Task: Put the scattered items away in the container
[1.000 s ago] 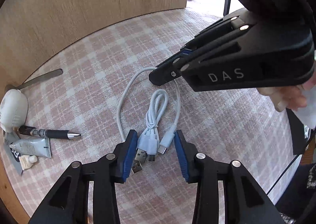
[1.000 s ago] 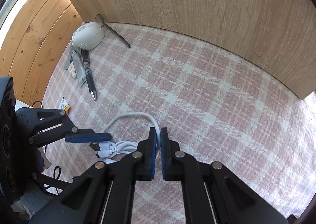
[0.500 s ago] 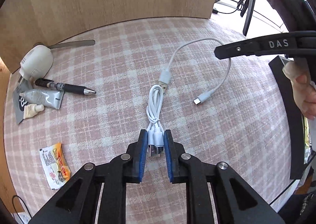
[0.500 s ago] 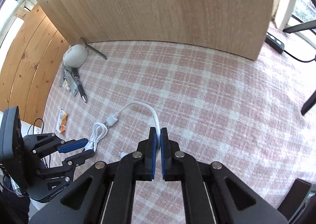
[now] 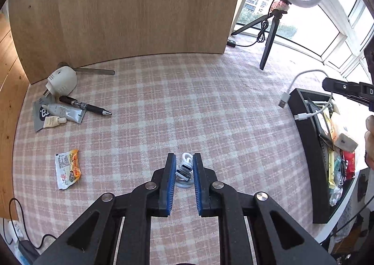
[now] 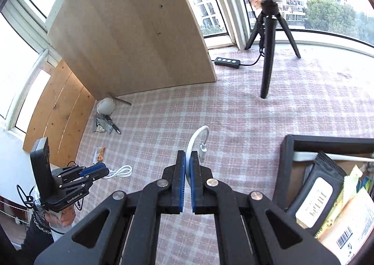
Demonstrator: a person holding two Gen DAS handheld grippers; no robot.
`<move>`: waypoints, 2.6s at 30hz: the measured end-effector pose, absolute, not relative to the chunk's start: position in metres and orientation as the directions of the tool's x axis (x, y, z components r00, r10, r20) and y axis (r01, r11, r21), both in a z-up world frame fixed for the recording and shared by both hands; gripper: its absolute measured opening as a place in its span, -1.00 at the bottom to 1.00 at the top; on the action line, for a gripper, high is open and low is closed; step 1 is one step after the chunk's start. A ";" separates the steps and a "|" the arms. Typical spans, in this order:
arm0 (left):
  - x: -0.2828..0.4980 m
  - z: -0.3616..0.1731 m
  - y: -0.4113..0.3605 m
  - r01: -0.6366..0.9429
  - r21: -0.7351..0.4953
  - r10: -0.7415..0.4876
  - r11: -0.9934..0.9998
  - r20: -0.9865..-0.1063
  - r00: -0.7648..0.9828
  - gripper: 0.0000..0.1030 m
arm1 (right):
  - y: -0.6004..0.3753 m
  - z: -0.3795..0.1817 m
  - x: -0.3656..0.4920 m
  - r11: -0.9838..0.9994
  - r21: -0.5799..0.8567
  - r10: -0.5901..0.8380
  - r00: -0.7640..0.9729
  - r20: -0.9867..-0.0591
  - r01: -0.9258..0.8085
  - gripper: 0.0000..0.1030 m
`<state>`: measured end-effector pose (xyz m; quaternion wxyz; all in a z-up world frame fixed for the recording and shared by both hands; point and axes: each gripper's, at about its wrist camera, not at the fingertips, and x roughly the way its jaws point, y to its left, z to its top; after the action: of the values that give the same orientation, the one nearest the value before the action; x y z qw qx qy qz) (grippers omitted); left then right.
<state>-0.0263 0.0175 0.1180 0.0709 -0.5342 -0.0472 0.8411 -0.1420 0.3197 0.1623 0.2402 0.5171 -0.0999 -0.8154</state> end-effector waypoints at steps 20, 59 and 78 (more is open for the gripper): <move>-0.001 0.186 0.252 -0.454 -0.248 0.444 -0.856 -0.803 -0.397 -0.74 | 0.555 0.224 0.018 -0.923 0.383 -0.292 -0.590 -0.753 -0.031 -0.92; 0.015 0.161 0.401 -0.530 -0.116 0.353 -0.840 -0.858 -0.372 0.15 | 0.643 0.205 0.031 -0.957 0.267 -0.162 -0.550 -0.819 -0.116 -0.19; 0.032 0.163 0.301 -0.316 -0.068 0.220 -0.946 -0.853 -0.473 0.15 | 0.619 0.199 0.061 -0.966 0.232 -0.131 -0.562 -0.817 -0.111 -0.18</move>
<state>0.0319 0.3010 0.1625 0.1563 -0.4890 0.0495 0.8567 0.0607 0.6191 0.1993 0.0057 0.4680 -0.1295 -0.8742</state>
